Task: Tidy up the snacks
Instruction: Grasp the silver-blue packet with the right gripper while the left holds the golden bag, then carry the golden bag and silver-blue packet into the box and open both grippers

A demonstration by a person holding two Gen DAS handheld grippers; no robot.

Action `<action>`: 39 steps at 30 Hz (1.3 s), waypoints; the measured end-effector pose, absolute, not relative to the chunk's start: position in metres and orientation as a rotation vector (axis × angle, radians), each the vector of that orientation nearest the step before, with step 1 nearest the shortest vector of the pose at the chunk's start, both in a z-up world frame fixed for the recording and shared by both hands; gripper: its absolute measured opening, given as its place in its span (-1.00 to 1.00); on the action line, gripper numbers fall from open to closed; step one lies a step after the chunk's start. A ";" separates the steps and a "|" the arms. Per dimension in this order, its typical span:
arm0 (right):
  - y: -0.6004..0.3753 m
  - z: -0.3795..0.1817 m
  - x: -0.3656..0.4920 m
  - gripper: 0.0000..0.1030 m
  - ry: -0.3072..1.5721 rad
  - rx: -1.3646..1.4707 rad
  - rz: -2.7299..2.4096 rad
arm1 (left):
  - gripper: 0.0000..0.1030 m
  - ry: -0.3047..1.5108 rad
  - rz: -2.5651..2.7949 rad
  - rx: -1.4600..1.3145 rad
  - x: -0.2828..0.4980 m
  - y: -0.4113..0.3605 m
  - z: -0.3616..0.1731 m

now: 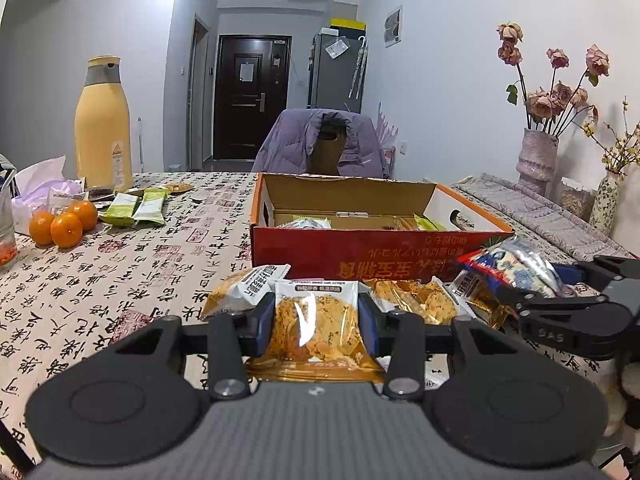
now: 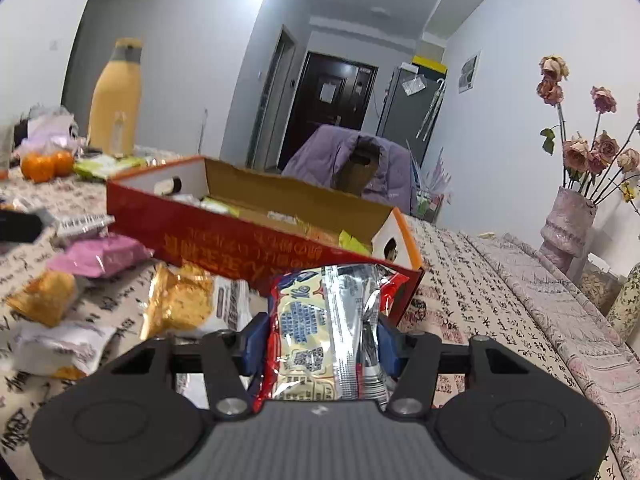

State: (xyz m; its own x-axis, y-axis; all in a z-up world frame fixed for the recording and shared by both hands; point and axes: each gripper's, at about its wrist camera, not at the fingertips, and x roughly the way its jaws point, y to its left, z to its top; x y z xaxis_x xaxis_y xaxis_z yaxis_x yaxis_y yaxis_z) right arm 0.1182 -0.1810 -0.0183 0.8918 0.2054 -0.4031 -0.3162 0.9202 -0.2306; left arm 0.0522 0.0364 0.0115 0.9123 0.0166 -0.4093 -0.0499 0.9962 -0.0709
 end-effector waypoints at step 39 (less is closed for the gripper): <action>-0.159 0.027 0.293 0.05 0.383 -0.014 0.349 | -0.16 0.346 0.108 -0.109 0.256 0.030 0.067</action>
State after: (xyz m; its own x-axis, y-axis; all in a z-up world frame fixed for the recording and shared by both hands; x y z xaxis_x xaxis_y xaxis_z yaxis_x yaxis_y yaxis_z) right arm 0.2932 -0.1586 0.0266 0.8687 0.3308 -0.3687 -0.3362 0.9404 0.0516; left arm 0.2561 0.0295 0.0667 0.9350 0.0872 -0.3437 -0.1246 0.9883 -0.0883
